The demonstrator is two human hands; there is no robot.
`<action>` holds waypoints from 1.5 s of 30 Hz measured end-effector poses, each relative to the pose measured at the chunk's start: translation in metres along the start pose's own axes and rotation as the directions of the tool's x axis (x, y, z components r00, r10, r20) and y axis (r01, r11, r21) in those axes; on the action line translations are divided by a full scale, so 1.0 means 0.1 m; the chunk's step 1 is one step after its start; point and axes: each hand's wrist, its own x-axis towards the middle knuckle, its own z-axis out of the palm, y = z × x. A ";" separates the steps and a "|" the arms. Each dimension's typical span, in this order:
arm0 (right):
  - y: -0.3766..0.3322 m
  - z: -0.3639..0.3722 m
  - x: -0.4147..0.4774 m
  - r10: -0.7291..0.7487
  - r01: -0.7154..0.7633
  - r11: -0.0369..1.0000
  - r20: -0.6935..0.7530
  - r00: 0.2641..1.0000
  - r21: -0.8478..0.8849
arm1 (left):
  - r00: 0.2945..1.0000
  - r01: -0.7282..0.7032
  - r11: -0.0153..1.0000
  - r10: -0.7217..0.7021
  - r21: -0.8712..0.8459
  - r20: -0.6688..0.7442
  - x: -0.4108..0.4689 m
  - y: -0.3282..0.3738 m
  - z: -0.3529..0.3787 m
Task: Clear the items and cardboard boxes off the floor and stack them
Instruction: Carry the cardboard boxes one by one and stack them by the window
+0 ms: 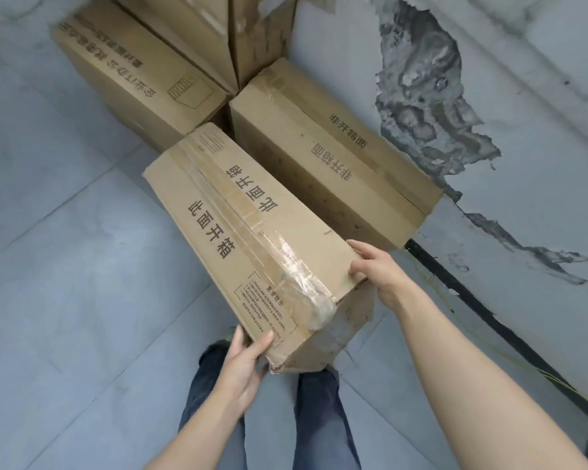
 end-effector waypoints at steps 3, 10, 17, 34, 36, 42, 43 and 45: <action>0.24 -0.31 0.32 0.017 0.000 0.994 -0.153 0.988 0.110 | 0.999 -0.024 1.000 0.024 -0.006 -0.028 0.24 -0.29 0.44; 1.00 -0.79 0.50 0.188 -0.143 0.970 -0.233 0.954 0.197 | 0.978 0.018 0.999 -0.010 0.038 -0.210 0.81 -1.11 1.13; 1.56 -0.88 0.91 0.180 -0.140 0.950 -0.123 0.976 0.278 | 0.931 0.053 0.955 0.059 0.293 -0.360 1.16 -1.32 1.11; 1.58 -0.08 1.22 0.371 -0.266 0.880 -0.219 0.903 0.393 | 0.856 0.160 0.498 0.361 0.853 -0.371 1.99 0.99 0.38; 1.55 0.06 1.21 0.404 -0.305 0.883 -0.247 0.881 0.357 | 0.854 0.185 0.392 0.389 0.901 -0.345 2.10 1.46 0.26; 1.50 0.16 1.20 0.490 -0.278 0.840 -0.431 0.758 0.466 | 0.845 0.187 0.201 0.467 0.962 -0.262 2.42 2.62 0.08; 1.52 0.17 1.22 0.513 -0.284 0.830 -0.457 0.727 0.479 | 0.850 0.176 0.210 0.460 0.962 -0.256 2.47 2.74 0.07; 1.51 0.18 1.22 0.580 -0.309 0.789 -0.480 0.658 0.531 | 0.876 0.183 0.258 0.394 0.949 -0.277 2.56 2.91 0.08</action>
